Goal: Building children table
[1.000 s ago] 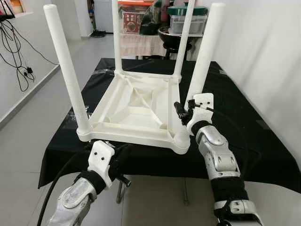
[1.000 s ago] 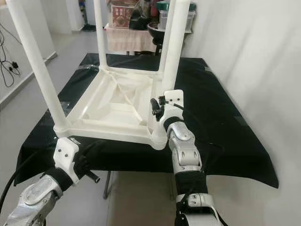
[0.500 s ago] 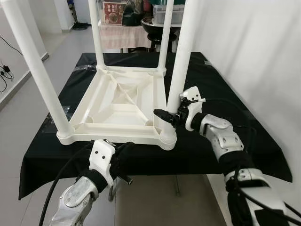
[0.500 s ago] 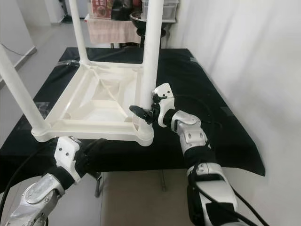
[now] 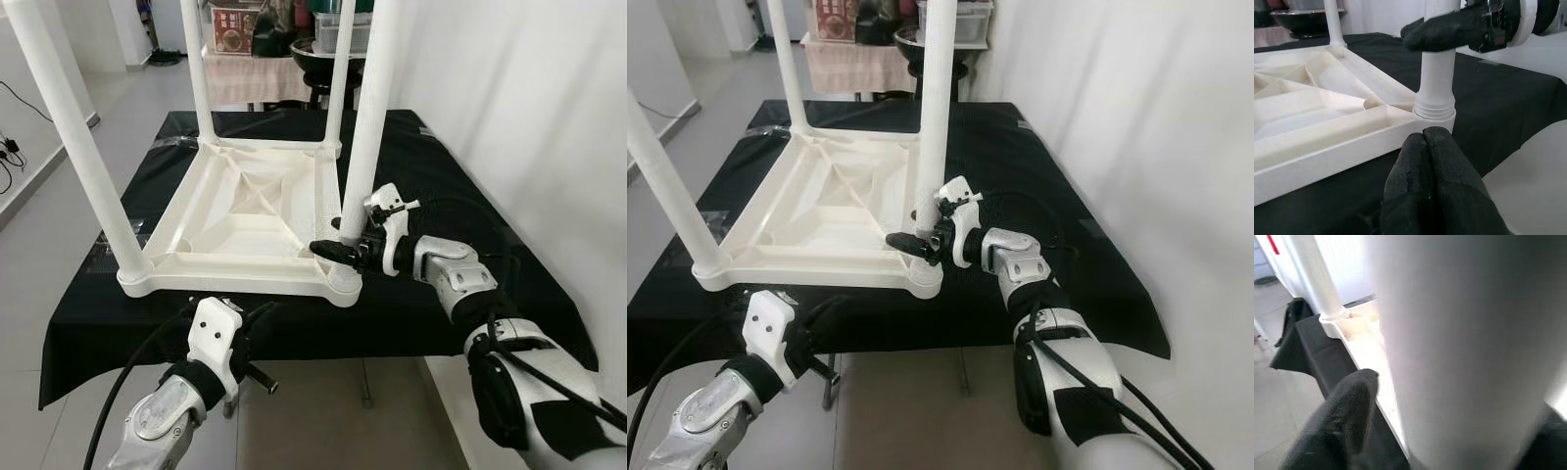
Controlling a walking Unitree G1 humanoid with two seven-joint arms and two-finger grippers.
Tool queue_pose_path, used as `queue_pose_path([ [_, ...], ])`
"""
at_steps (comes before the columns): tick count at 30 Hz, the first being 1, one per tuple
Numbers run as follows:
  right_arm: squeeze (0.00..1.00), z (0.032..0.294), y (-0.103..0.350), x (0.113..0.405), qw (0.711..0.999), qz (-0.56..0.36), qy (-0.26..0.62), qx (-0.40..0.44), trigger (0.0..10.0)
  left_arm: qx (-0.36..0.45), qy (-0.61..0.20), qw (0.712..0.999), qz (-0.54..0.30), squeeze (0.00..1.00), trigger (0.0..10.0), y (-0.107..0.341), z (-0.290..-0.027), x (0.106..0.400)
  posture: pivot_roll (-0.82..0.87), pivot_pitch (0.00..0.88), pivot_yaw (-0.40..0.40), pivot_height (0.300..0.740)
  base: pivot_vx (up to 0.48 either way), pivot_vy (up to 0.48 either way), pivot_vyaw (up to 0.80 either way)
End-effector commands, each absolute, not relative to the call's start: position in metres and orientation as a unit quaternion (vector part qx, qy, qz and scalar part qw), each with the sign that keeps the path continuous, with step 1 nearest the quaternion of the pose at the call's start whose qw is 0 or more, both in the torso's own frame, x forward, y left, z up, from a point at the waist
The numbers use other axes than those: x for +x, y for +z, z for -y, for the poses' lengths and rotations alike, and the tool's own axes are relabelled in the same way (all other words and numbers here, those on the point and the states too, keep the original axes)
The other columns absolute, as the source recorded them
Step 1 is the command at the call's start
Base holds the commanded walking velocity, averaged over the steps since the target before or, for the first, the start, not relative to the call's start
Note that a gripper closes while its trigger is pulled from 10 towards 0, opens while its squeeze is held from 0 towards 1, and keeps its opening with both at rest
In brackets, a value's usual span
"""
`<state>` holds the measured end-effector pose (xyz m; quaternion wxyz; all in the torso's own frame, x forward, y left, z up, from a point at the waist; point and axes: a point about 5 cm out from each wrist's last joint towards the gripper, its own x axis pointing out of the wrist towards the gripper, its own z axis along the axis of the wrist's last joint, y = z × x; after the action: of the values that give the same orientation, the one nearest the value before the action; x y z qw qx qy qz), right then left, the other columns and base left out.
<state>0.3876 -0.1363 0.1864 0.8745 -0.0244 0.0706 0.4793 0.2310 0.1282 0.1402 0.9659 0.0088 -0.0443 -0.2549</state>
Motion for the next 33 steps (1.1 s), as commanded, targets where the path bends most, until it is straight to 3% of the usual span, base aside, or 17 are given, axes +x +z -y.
queue_pose_path([
  [1, 0.0, 0.13, 0.189, 0.387, 0.863, -0.063, 0.501, -0.023, 0.0, 0.005, -0.26, 0.964, 0.048, 0.0, 10.0, 0.142, -0.126, 0.229, 0.04, 0.016, -0.056, 0.74, 0.0, 0.0, 0.0],
  [6, 0.0, 0.132, 0.187, 0.387, 0.866, -0.062, 0.495, -0.025, 0.0, 0.002, -0.263, 0.964, 0.047, 0.0, 10.0, 0.142, -0.126, 0.229, 0.04, 0.018, -0.05, 0.74, 0.0, 0.0, 0.0],
  [11, 0.0, 0.142, 0.184, 0.39, 0.895, -0.05, 0.441, -0.04, 0.0, 0.001, -0.263, 0.964, 0.046, 0.0, 10.0, 0.142, -0.127, 0.229, 0.03, 0.017, -0.052, 0.74, 0.0, 0.0, 0.0],
  [14, 0.0, 0.148, 0.173, 0.392, 0.936, -0.05, 0.345, -0.05, 0.0, 0.0, -0.261, 0.964, 0.046, 0.0, 10.0, 0.142, -0.128, 0.23, 0.02, 0.013, -0.058, 0.74, 0.0, 0.0, 0.0],
  [15, 0.0, 0.151, 0.167, 0.393, 0.961, -0.055, 0.26, -0.075, 0.0, 0.0, -0.26, 0.964, 0.047, 0.0, 10.0, 0.142, -0.129, 0.23, 0.02, 0.012, -0.058, 0.74, 0.0, 0.0, 0.0],
  [16, 0.0, 0.137, 0.157, 0.381, 0.977, -0.041, 0.195, -0.079, 0.0, 0.0, -0.259, 0.965, 0.047, 0.0, 10.0, 0.142, -0.131, 0.231, -0.01, 0.018, -0.053, 0.74, 0.0, 0.0, 0.0],
  [17, 0.0, 0.137, 0.157, 0.381, 0.977, -0.041, 0.195, -0.079, 0.0, 0.0, -0.259, 0.965, 0.047, 0.0, 10.0, 0.142, -0.131, 0.231, -0.01, 0.018, -0.053, 0.74, 0.0, 0.0, 0.0],
  [18, 0.0, 0.116, 0.149, 0.354, 0.988, -0.035, 0.143, -0.055, 0.0, -0.002, -0.258, 0.965, 0.047, 0.0, 10.0, 0.141, -0.133, 0.233, -0.01, 0.009, -0.038, 0.74, 0.0, 0.0, 0.0],
  [20, 0.0, 0.116, 0.149, 0.354, 0.988, -0.035, 0.143, -0.055, 0.0, -0.002, -0.258, 0.965, 0.047, 0.0, 10.0, 0.141, -0.133, 0.233, -0.01, 0.009, -0.038, 0.74, 0.0, 0.0, 0.0],
  [23, 0.0, 0.09, 0.142, 0.346, 0.979, -0.027, 0.188, -0.071, 0.0, -0.004, -0.263, 0.964, 0.045, 0.0, 10.0, 0.139, -0.132, 0.24, -0.02, 0.0, -0.034, 0.74, 0.0, 0.0, 0.0],
  [30, 0.0, 0.092, 0.143, 0.362, 0.979, -0.021, 0.187, -0.08, 0.0, 0.0, -0.262, 0.964, 0.045, 0.0, 10.0, 0.137, -0.132, 0.244, -0.01, 0.0, -0.052, 0.74, 0.0, 0.0, 0.0],
  [31, 0.0, 0.09, 0.143, 0.363, 0.98, -0.027, 0.179, -0.088, 2.5, 0.001, -0.256, 0.966, 0.047, 0.0, 10.0, 0.136, -0.132, 0.245, -0.01, 0.0, -0.054, 0.74, 0.0, 0.0, 0.0],
  [32, 0.0, 0.089, 0.145, 0.364, 0.98, -0.029, 0.179, -0.077, 10.0, 0.001, -0.249, 0.967, 0.05, 0.0, 10.0, 0.136, -0.132, 0.246, -0.01, 0.0, -0.054, 0.74, 0.0, 0.0, 0.0],
  [33, 0.0, 0.089, 0.145, 0.364, 0.98, -0.029, 0.179, -0.077, 10.0, 0.001, -0.249, 0.967, 0.05, 0.0, 10.0, 0.136, -0.132, 0.246, -0.01, 0.0, -0.054, 0.74, 0.0, 0.0, 0.0],
])
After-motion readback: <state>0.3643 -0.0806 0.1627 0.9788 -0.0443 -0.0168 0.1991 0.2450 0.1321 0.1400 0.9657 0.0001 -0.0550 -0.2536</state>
